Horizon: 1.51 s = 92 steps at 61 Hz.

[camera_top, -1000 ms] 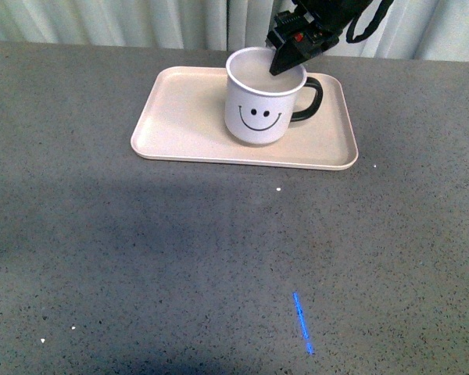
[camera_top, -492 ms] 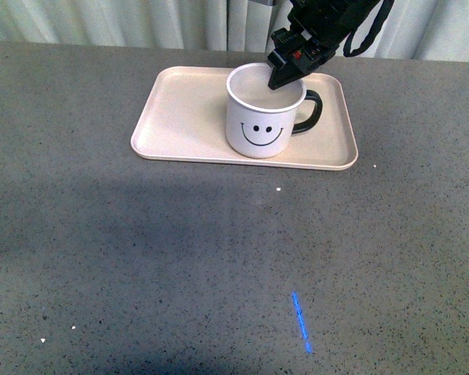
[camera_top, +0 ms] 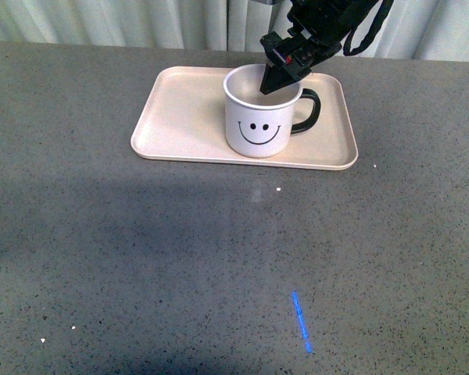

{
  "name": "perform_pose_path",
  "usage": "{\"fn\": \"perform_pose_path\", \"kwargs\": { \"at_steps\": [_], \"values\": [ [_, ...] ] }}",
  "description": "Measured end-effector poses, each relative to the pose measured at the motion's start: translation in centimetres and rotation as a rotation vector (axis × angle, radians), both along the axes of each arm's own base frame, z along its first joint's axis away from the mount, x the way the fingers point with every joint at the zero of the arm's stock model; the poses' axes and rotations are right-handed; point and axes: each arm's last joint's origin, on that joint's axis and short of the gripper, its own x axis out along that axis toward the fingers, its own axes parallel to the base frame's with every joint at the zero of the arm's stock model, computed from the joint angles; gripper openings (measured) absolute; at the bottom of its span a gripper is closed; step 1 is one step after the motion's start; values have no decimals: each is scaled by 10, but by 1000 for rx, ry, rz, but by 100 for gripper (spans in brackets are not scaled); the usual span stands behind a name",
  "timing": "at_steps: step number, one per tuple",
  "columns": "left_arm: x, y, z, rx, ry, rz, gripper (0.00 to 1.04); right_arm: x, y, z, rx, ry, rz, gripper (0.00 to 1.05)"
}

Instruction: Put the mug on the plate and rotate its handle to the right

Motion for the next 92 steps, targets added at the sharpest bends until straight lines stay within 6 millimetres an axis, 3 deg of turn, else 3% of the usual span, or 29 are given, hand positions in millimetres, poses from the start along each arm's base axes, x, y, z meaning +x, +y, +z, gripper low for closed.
{"fn": "perform_pose_path", "kwargs": {
  "at_steps": [8, 17, 22, 27, 30, 36, 49, 66, 75, 92],
  "values": [
    [0, 0, 0, 0, 0, 0, 95, -1, -6, 35, 114, -119, -7, 97],
    [0, 0, 0, 0, 0, 0, 95, -18, -13, 80, 179, -253, -50, 93],
    [0, 0, 0, 0, 0, -1, 95, -30, -17, 92, 145, -559, -398, 80],
    [0, 0, 0, 0, 0, 0, 95, -54, -27, 87, 235, -774, -622, 68],
    [0, 0, 0, 0, 0, 1, 95, -85, -37, 74, 339, -877, -694, 55],
    [0, 0, 0, 0, 0, 0, 95, -127, -48, 53, 406, -917, -721, 38],
    [0, 0, 0, 0, 0, 0, 95, -197, -65, 19, 405, -873, -740, 1],
    [0, 0, 0, 0, 0, 0, 95, -267, -77, 1, 406, -863, -743, 2],
    [0, 0, 0, 0, 0, 0, 95, -294, -87, -5, 406, -863, -744, 2],
    [0, 0, 0, 0, 0, 0, 95, -333, -88, -15, 409, -868, -742, 2]
  ]
}}
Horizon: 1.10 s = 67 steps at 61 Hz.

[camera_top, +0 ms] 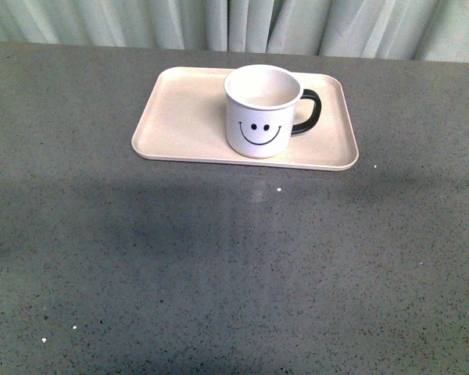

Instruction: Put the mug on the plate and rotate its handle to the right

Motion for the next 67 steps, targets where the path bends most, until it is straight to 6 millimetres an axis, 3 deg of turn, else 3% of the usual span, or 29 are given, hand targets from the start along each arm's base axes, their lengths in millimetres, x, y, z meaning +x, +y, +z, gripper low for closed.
{"fn": "perform_pose_path", "kwargs": {
  "at_steps": [7, 25, 67],
  "values": [
    [0, 0, 0, 0, 0, 0, 95, -13, 0, -9, 0, 19, 1, 2],
    [0, 0, 0, 0, 0, 0, 95, -37, 0, -7, 0, 12, 1, 2],
    [0, 0, 0, 0, 0, 0, 95, -67, 0, 3, 0, -23, 1, 2]
  ]
}}
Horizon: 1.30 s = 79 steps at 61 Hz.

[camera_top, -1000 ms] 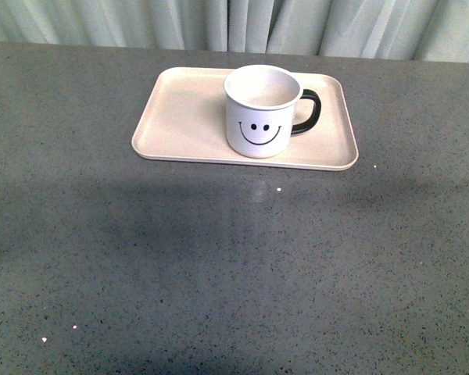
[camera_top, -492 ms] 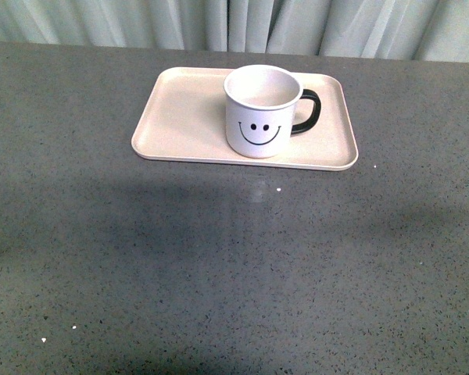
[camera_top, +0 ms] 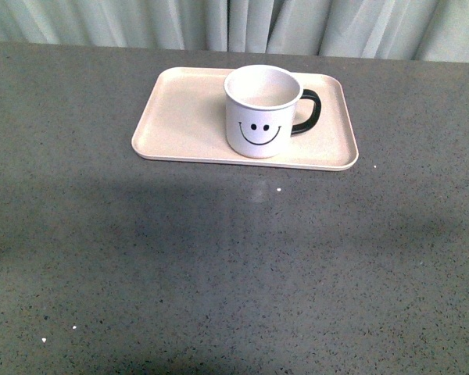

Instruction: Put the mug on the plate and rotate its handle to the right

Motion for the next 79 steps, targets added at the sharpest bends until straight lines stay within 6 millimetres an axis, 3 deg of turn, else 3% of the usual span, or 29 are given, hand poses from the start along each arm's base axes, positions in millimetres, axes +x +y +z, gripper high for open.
{"fn": "perform_pose_path", "kwargs": {
  "at_steps": [56, 60, 66, 79],
  "values": [
    [0, 0, 0, 0, 0, 0, 95, -23, 0, -3, 0, 4, 0, 2],
    [0, 0, 0, 0, 0, 0, 95, -23, 0, -3, 0, 3, 0, 13],
    [0, 0, 0, 0, 0, 0, 95, -23, 0, -3, 0, 3, 0, 37],
    [0, 0, 0, 0, 0, 0, 95, -23, 0, -3, 0, 3, 0, 72]
  ]
}}
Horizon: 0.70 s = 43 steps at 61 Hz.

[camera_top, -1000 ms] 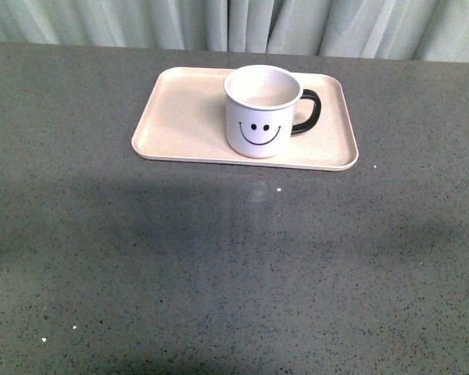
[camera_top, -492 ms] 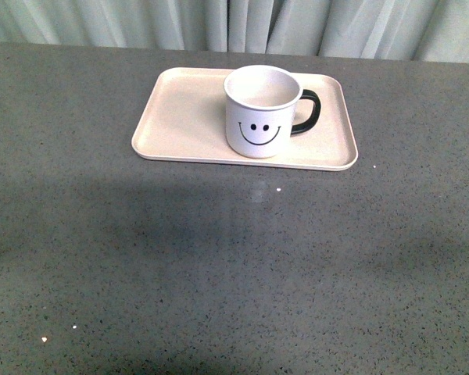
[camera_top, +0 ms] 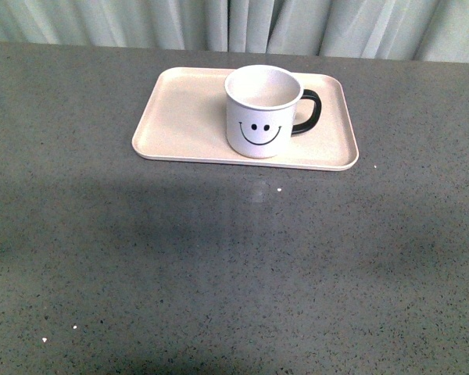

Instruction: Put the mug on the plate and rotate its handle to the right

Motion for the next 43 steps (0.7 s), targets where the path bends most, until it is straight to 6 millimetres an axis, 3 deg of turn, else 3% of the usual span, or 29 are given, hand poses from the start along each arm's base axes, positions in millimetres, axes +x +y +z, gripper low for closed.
{"fn": "perform_pose_path", "kwargs": {
  "at_steps": [9, 43],
  "values": [
    [0, 0, 0, 0, 0, 0, 95, 0, 0, 0, 0, 0, 0, 97],
    [0, 0, 0, 0, 0, 0, 95, 0, 0, 0, 0, 0, 0, 96]
  ]
}}
